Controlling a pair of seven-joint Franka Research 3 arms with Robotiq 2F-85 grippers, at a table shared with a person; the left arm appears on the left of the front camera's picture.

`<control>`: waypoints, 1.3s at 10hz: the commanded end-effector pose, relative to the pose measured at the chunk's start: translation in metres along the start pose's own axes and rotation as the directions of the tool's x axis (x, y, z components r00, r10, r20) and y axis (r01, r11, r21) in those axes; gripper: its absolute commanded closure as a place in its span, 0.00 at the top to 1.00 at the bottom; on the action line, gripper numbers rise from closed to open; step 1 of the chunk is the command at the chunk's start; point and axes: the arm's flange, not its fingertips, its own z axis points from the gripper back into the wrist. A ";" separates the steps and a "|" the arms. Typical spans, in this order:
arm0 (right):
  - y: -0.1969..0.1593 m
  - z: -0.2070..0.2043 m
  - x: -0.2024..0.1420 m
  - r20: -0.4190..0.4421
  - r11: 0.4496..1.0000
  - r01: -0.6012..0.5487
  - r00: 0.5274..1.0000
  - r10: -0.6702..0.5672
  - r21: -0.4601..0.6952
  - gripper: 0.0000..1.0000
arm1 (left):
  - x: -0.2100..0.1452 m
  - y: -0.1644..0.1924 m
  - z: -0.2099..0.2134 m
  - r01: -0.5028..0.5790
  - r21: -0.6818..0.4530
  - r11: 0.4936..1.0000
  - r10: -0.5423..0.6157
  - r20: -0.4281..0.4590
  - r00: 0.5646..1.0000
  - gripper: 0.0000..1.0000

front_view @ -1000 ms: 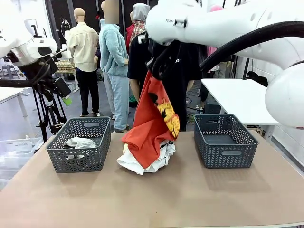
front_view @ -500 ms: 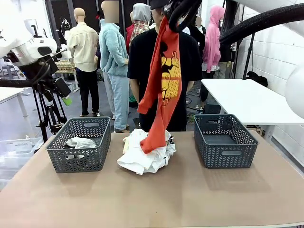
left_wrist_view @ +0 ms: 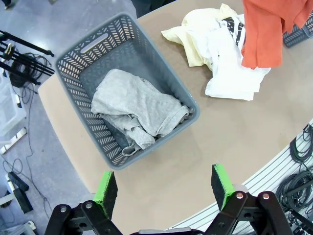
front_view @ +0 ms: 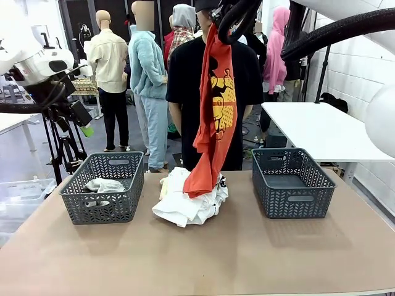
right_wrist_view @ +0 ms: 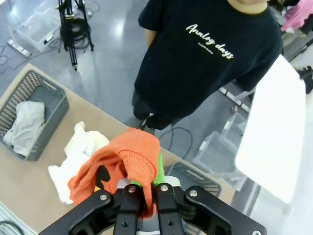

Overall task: Sort the tops and bottoms.
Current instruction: Sort the clothes according to human instructions.

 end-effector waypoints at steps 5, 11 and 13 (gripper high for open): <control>0.000 0.005 -0.002 -0.002 1.000 0.008 1.000 -0.008 -0.003 0.00 | -0.001 0.000 0.000 -0.011 -0.012 1.000 0.011 0.003 1.000 1.00; 0.000 0.005 -0.002 -0.002 1.000 0.008 1.000 -0.008 -0.003 0.00 | -0.001 0.000 0.000 -0.011 -0.012 1.000 0.011 0.003 1.000 1.00; 0.000 0.005 -0.002 -0.002 1.000 0.008 1.000 -0.008 -0.003 0.00 | -0.001 0.000 0.000 -0.011 -0.012 1.000 0.011 0.003 1.000 1.00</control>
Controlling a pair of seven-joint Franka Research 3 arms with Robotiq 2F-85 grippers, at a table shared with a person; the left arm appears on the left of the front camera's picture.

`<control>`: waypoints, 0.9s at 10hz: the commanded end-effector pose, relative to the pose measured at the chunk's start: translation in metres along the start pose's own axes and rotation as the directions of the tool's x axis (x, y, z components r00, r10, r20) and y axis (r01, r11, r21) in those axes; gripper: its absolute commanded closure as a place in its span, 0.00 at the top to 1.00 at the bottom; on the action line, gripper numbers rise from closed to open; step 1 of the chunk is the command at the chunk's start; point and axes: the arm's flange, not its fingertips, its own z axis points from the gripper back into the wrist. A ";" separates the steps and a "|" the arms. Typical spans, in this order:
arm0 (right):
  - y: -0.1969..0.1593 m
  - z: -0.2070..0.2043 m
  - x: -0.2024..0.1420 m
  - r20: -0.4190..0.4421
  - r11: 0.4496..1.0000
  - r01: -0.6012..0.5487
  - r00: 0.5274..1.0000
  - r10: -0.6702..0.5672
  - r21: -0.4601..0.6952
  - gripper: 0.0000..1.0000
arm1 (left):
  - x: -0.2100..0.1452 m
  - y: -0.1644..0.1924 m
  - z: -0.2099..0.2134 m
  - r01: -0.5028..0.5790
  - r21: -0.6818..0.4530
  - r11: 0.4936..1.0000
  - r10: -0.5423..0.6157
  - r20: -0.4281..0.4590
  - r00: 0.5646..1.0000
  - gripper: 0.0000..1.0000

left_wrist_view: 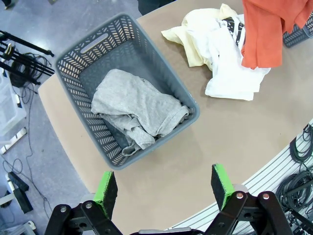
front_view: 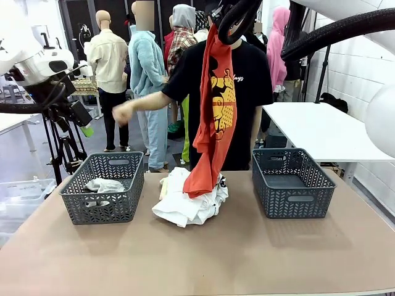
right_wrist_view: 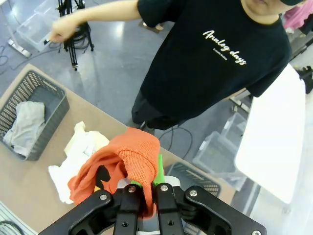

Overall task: Sort the tops and bottoms.
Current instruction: Sort the clothes according to human instructions.

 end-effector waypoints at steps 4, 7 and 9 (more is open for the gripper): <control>0.000 0.004 -0.002 -0.002 1.000 0.008 1.000 -0.008 -0.002 0.00 | -0.001 0.000 0.000 -0.011 -0.012 1.000 0.011 0.003 1.000 1.00; 0.000 0.004 -0.002 -0.002 1.000 0.008 1.000 -0.008 -0.002 0.00 | -0.001 0.000 0.000 -0.011 -0.012 1.000 0.011 0.003 1.000 1.00; 0.000 0.004 -0.002 -0.002 1.000 0.008 1.000 -0.008 -0.002 0.00 | -0.001 0.000 0.000 -0.011 -0.012 1.000 0.011 0.003 1.000 1.00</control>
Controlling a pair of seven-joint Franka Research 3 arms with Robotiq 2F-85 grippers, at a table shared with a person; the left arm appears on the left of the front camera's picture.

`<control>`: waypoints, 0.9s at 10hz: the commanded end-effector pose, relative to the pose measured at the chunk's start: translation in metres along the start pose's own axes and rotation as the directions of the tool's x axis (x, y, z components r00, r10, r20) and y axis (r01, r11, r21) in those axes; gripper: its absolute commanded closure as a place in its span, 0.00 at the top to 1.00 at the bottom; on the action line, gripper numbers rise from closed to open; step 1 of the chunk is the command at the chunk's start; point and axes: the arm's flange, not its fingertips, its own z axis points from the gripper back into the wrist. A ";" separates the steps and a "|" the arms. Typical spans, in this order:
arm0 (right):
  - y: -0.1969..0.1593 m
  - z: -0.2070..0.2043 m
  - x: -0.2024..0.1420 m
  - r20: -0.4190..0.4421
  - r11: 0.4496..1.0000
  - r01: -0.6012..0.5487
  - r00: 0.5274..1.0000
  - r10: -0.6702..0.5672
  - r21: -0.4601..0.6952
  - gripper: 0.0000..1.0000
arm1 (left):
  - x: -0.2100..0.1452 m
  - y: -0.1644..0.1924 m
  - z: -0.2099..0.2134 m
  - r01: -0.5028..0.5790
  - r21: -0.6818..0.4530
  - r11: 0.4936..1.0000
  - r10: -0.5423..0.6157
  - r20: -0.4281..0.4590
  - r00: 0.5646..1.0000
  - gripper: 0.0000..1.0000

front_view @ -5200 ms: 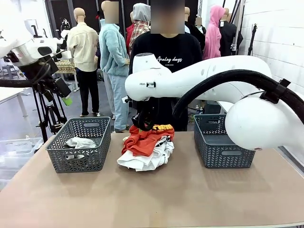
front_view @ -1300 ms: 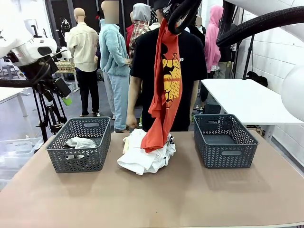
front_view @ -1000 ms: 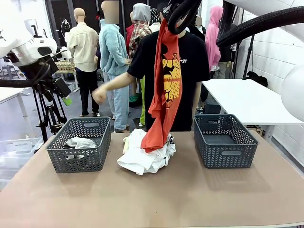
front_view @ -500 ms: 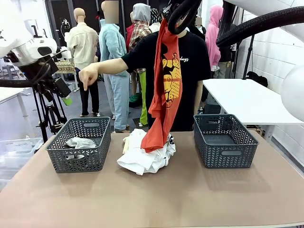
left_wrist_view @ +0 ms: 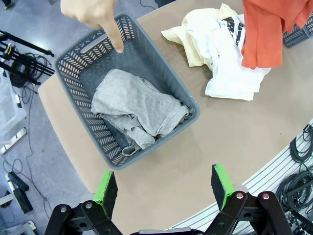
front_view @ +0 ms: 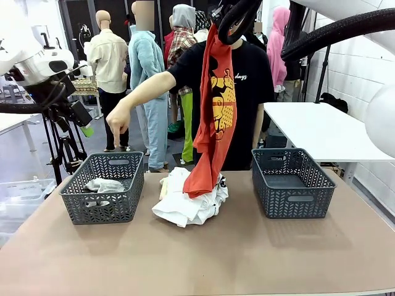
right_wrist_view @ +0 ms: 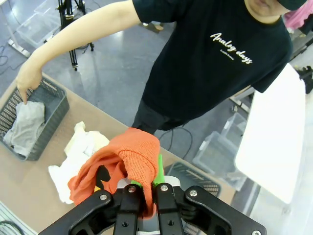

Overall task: Sort the tops and bottoms.
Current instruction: Sort the clothes according to human instructions.

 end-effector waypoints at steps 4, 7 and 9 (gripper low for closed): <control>0.000 0.004 -0.002 -0.002 1.000 0.008 1.000 -0.008 -0.002 0.00 | -0.001 0.000 0.000 -0.011 -0.012 1.000 0.011 0.003 1.000 1.00; 0.000 0.004 -0.002 -0.002 1.000 0.008 1.000 -0.008 -0.002 0.00 | -0.001 0.000 0.000 -0.011 -0.012 1.000 0.011 0.003 1.000 1.00; 0.000 0.004 -0.002 -0.002 1.000 0.008 1.000 -0.008 -0.002 0.00 | -0.001 0.000 0.000 -0.011 -0.012 1.000 0.011 0.003 1.000 1.00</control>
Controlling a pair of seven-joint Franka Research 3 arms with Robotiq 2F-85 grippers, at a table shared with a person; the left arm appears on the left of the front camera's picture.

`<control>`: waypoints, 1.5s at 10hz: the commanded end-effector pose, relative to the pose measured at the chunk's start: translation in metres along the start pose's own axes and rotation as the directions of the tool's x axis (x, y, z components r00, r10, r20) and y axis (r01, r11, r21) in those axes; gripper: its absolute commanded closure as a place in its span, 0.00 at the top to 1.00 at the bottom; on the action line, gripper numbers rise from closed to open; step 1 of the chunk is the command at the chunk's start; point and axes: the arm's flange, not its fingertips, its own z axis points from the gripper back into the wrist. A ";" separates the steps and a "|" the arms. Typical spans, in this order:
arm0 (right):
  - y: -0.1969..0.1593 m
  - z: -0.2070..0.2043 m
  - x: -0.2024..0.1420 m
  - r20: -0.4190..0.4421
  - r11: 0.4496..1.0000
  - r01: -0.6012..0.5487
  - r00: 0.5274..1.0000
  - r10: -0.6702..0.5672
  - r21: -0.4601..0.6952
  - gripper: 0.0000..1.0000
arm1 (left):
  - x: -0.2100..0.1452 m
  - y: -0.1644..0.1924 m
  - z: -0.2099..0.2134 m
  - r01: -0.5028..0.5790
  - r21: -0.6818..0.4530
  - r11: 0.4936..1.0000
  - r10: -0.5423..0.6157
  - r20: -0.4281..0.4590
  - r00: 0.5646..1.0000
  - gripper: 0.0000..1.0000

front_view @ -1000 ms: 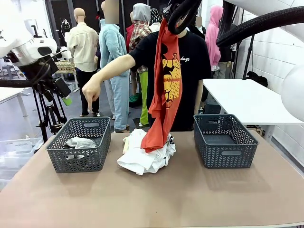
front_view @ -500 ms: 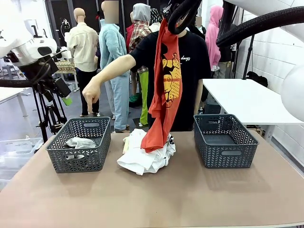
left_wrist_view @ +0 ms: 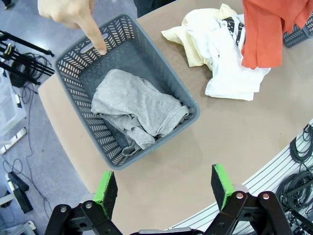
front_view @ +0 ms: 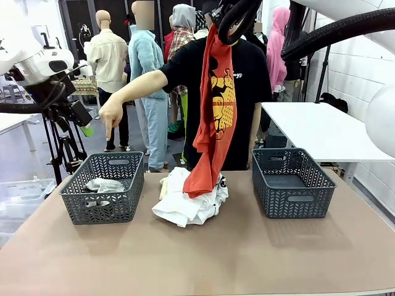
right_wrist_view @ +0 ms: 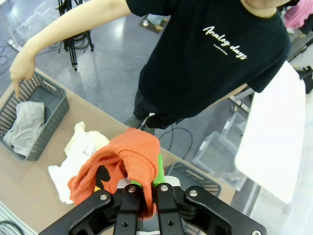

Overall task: Sort the tops and bottoms.
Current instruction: Sort the clothes according to human instructions.

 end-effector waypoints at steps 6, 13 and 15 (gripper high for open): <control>0.015 -0.007 0.017 0.100 0.994 0.013 0.995 -0.024 0.104 0.00 | -0.020 -0.019 0.036 0.058 0.034 0.998 -0.061 0.076 0.995 1.00; 0.063 -0.019 0.039 0.273 0.971 -0.011 0.960 -0.055 0.237 0.00 | -0.054 -0.022 0.084 0.043 0.091 0.995 -0.054 0.127 0.990 1.00; 0.063 -0.019 0.039 0.273 0.971 -0.011 0.960 -0.055 0.237 0.00 | -0.054 -0.022 0.084 0.043 0.091 0.995 -0.054 0.127 0.990 1.00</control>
